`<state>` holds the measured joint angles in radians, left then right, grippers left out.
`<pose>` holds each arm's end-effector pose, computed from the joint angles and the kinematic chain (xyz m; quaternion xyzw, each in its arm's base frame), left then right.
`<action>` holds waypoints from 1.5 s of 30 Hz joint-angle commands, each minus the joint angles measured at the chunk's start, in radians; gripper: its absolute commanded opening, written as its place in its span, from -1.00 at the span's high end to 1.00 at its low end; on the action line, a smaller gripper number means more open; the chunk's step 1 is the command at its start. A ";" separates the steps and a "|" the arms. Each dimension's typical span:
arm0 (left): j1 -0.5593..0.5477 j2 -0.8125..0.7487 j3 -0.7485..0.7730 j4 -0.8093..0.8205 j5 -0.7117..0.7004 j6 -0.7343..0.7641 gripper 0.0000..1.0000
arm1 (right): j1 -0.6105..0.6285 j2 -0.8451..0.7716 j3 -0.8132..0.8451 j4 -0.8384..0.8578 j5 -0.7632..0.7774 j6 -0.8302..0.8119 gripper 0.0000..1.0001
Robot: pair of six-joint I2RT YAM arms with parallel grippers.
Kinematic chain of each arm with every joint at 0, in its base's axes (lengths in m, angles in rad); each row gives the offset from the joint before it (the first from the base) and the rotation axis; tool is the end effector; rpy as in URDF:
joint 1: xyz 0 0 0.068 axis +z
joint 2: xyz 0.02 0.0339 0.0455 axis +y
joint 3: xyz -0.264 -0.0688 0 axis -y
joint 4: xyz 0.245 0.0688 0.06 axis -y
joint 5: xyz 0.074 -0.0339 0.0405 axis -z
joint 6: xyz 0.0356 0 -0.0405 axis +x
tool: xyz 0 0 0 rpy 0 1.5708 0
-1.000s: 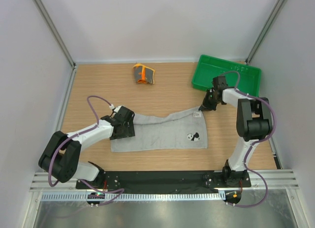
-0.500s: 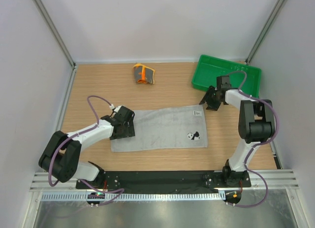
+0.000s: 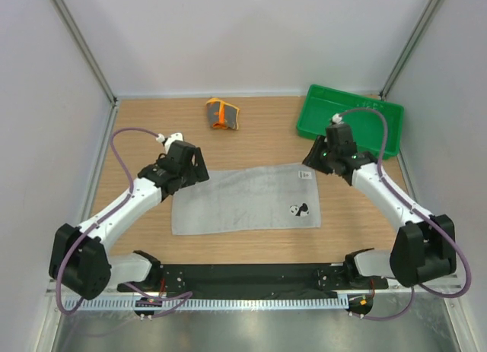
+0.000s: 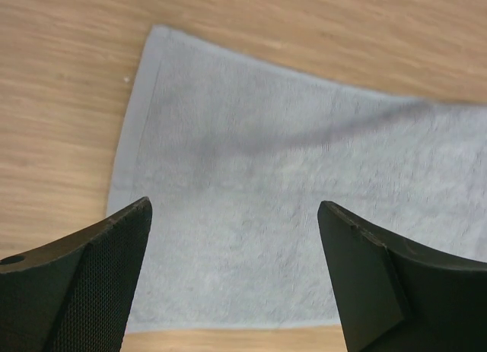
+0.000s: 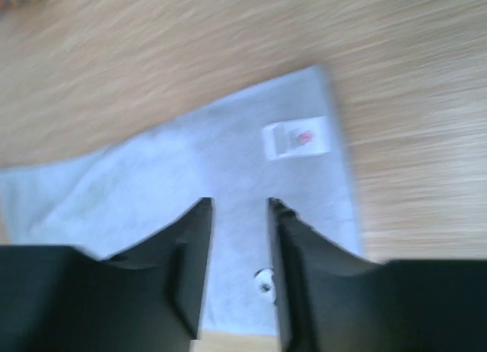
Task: Roll the towels
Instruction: Flatten the towel
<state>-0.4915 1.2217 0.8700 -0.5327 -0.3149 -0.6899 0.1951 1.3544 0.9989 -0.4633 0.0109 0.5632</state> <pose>0.2245 -0.1077 0.2501 -0.1446 0.9202 -0.0625 0.3583 0.2833 0.0556 0.2623 0.1722 0.9141 0.1312 0.3430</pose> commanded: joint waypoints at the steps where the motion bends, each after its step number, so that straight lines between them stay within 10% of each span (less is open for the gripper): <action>1: 0.054 0.090 0.046 0.072 0.000 0.027 -0.80 | 0.107 -0.021 -0.150 0.058 -0.099 0.076 0.31; 10: 0.160 0.334 0.075 0.226 0.125 0.039 -0.76 | 0.182 0.061 -0.318 0.206 -0.189 0.164 0.86; 30: 0.243 0.409 0.086 0.274 0.154 0.073 -0.81 | 0.184 0.080 -0.289 0.086 -0.112 0.110 0.86; 39: 0.240 0.112 0.035 0.261 0.007 0.058 -1.00 | 0.198 -0.033 0.000 -0.121 -0.033 -0.040 0.30; 42: 0.223 -0.033 -0.035 0.304 -0.166 -0.049 -1.00 | 0.216 -0.125 0.032 -0.135 0.067 -0.025 -0.94; 45: 0.223 -0.126 -0.103 0.345 -0.015 -0.037 -0.99 | 0.214 -0.210 -0.005 -0.109 0.199 0.087 -1.00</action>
<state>-0.2634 1.1584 0.8143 -0.2481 -0.3405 -0.6819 0.4072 1.2278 0.9936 -0.5438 0.0521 0.5766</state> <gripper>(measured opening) 0.996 0.993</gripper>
